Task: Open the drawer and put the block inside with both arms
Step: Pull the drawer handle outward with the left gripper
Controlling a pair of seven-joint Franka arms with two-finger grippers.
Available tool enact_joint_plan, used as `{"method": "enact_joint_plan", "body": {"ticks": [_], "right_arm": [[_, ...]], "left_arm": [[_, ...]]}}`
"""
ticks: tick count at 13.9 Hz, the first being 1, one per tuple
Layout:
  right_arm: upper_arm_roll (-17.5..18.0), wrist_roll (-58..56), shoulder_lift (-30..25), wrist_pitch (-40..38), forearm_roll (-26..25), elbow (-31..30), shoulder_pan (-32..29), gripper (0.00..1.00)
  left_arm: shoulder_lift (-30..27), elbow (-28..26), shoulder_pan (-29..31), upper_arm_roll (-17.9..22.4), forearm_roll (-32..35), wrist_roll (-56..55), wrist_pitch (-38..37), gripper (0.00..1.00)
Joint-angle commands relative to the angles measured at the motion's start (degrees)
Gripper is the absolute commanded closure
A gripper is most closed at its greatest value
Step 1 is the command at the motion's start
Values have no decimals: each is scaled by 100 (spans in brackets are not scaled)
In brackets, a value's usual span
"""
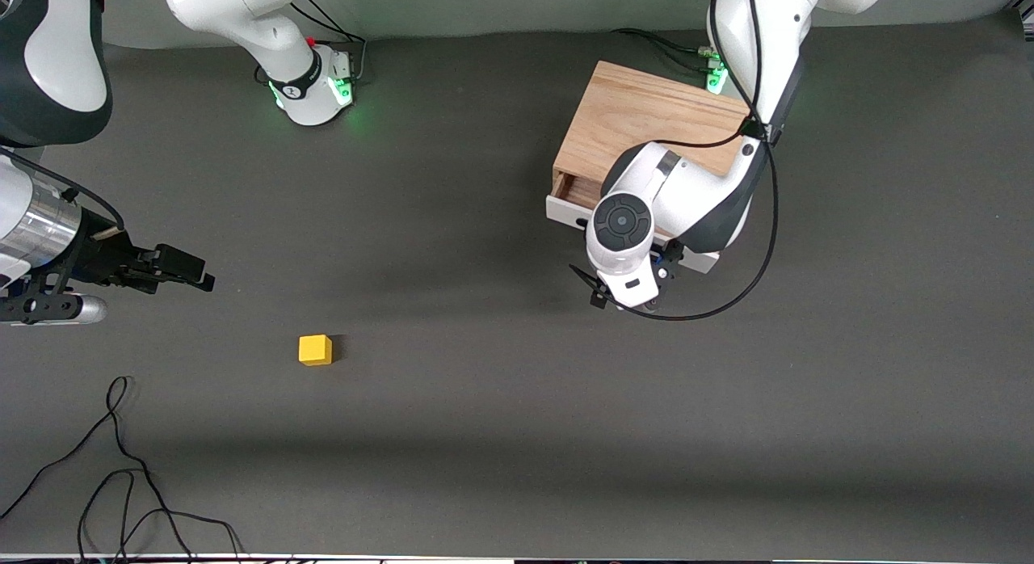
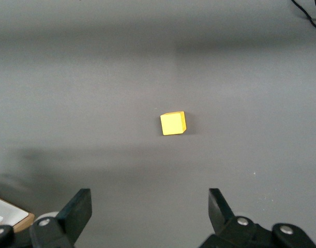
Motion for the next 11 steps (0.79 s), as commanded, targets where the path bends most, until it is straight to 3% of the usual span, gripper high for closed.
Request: {"method": "enact_joint_plan", "body": {"ticks": [1,7,11], "right_arm": [[-9,34,80,-22,128,166,-36,0],[9,140,80,-74,128,184,-28,0],[9,140,80,-75,128,184,-19,0]], "left_arm": [[446,589,-19,30,82,50,382,0],[798,1240,-2,56,73,50,425,0],[833,1364,77,56,161,50,644,0]]}}
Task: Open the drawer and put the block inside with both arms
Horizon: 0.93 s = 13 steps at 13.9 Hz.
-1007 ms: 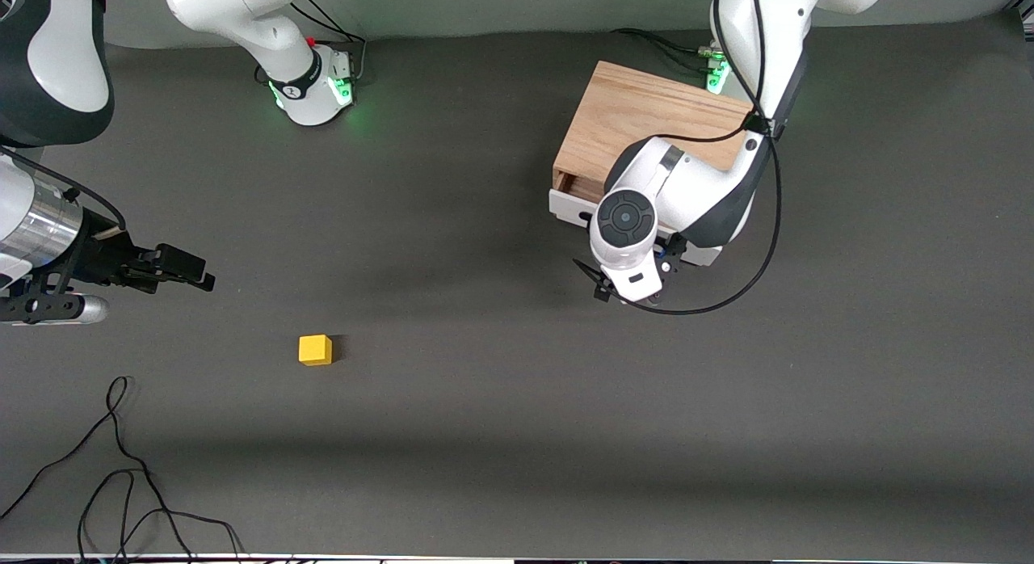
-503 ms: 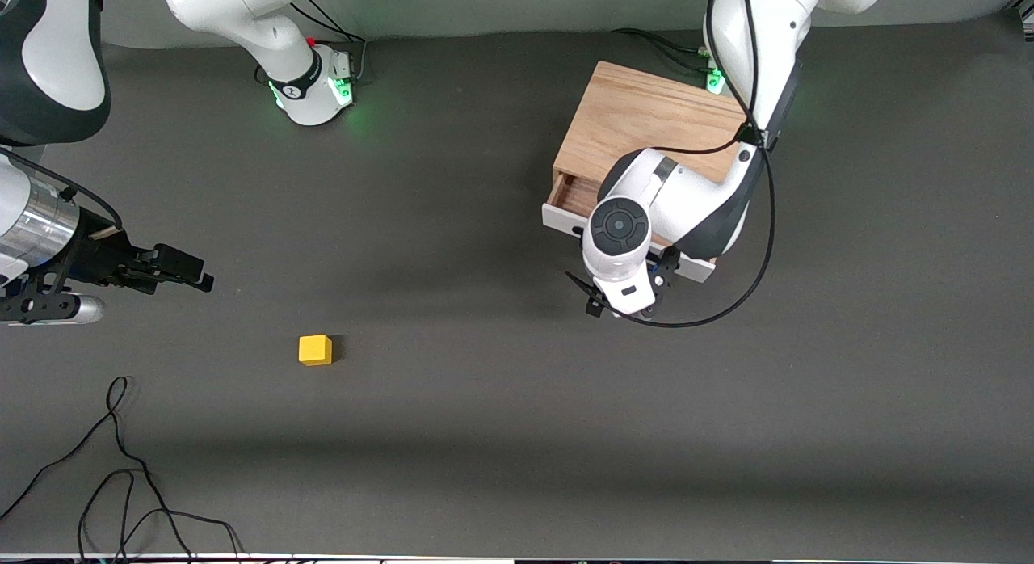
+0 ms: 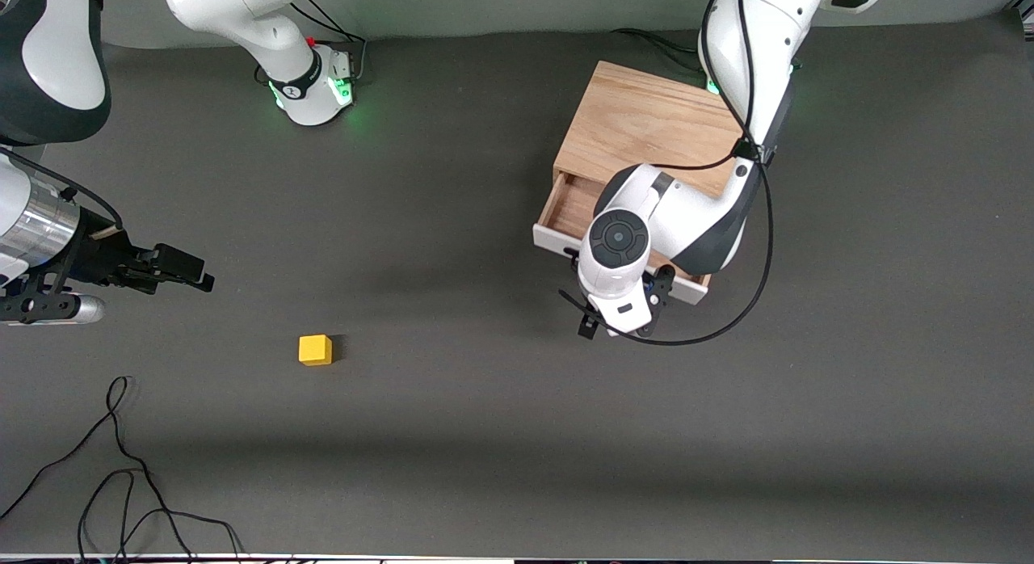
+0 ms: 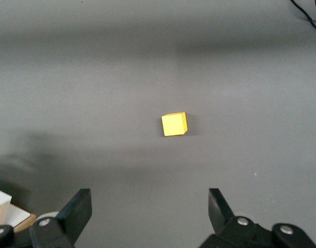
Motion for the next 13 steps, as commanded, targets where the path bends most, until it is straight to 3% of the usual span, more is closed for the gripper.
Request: {"method": "enact_joint_plan", "body": {"ticks": [1,8,11,13], "right_arm": [[1,126,80,-75,113,162,-19,0],[2,12,97,-75,95,171,-37,0],[-7,-128,115,-75,104,171,-46,0],[-16,-190,124,-75,113,162,-46,0]], "left_arm": [[218,389,13,7,100,43,249,0],[157,644,153,7,223,130,417,0],[-141,986,565,-11,224,542,-186,0],[-510,1039,855,-46,84,1506,-732,0]]}}
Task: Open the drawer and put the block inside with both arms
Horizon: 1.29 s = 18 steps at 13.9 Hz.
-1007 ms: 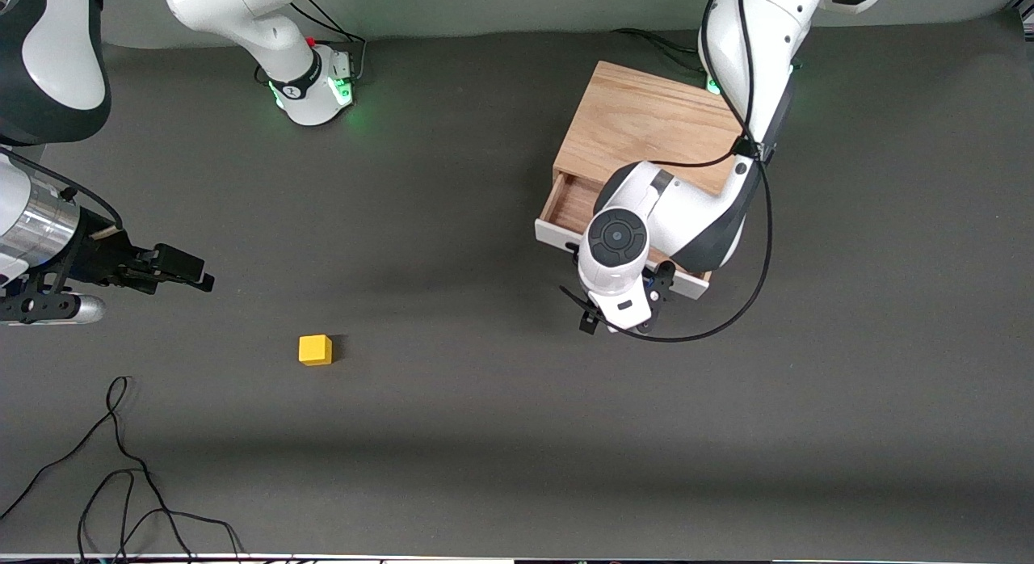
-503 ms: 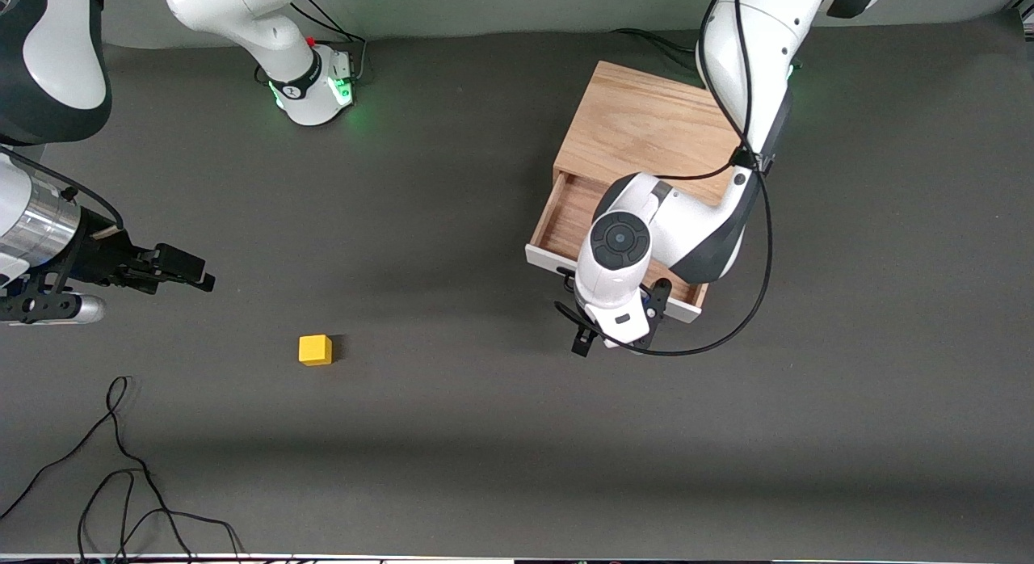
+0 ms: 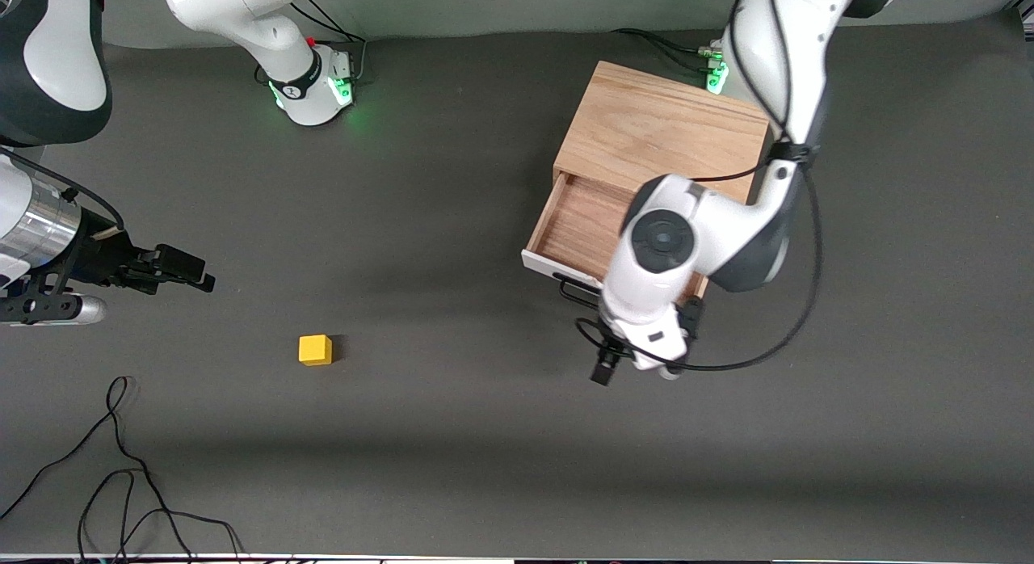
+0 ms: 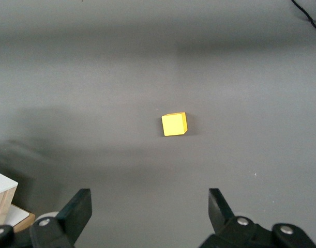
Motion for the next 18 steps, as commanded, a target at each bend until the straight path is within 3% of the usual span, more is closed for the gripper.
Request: {"method": "enact_joint_plan", "body": {"ticks": [1,6,8,14,18], "right_arm": [[-20,-156,94,-73,112,167,-36,0],[32,-77,103,-56,104,167,8,0],[41,-86,172,-29,104,175,8,0],[41,-59,164,-38,112,175,17,0],[41,-50,155,-38,112,167,17,0]], "left_arm": [[-603,1,445,-88,-180,1071,-757,0],[-1526,-104,1244,-71,-628,3757,-2171,0],[-2009,-402,1736,-53,-735,4840,-2543,0],[-3162,-1580,2660,-18,-647,7372,-2737,0],[-3339,-1669,2741,-10,-507,7806,-2720,0]]}}
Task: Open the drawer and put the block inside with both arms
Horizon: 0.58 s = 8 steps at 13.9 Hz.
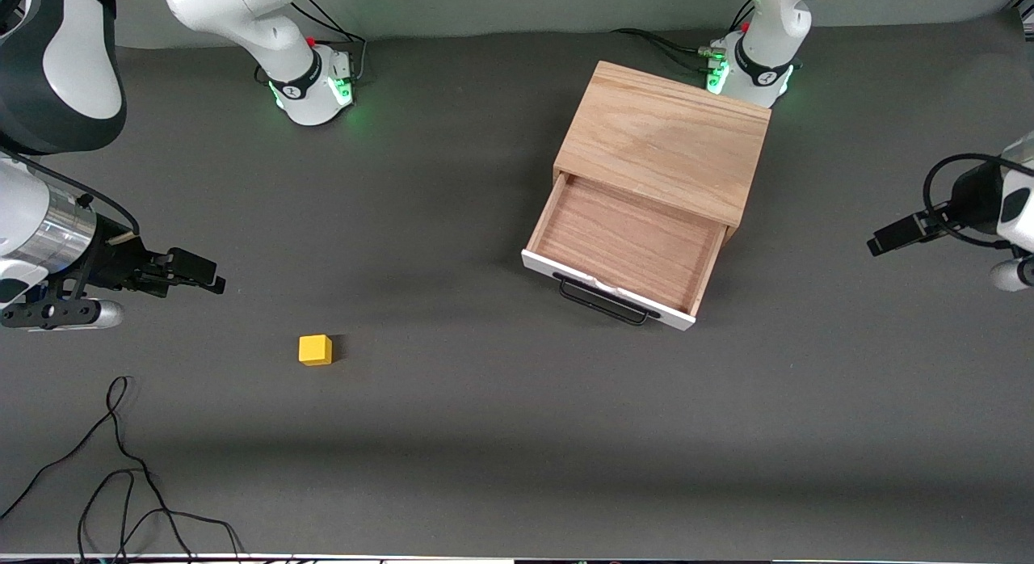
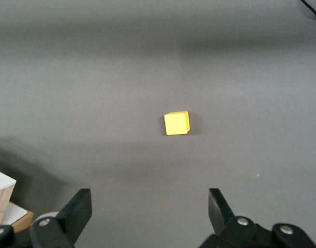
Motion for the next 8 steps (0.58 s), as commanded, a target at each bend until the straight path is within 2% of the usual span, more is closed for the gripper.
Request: {"method": "enact_joint_plan", "body": {"ticks": [1,6,8], "right_arm": [[-16,-41,68,-41,112,150,18,0],[11,-41,68,-41,112,150,36,0],[11,-41,68,-41,112,150,45,0]], "left_arm": [[-244,-242,10,-37,114,436,117,0],[-252,-233,-253,-19,484,735,407,0],[-287,-233,-254,76,484,1489,372,0]]}}
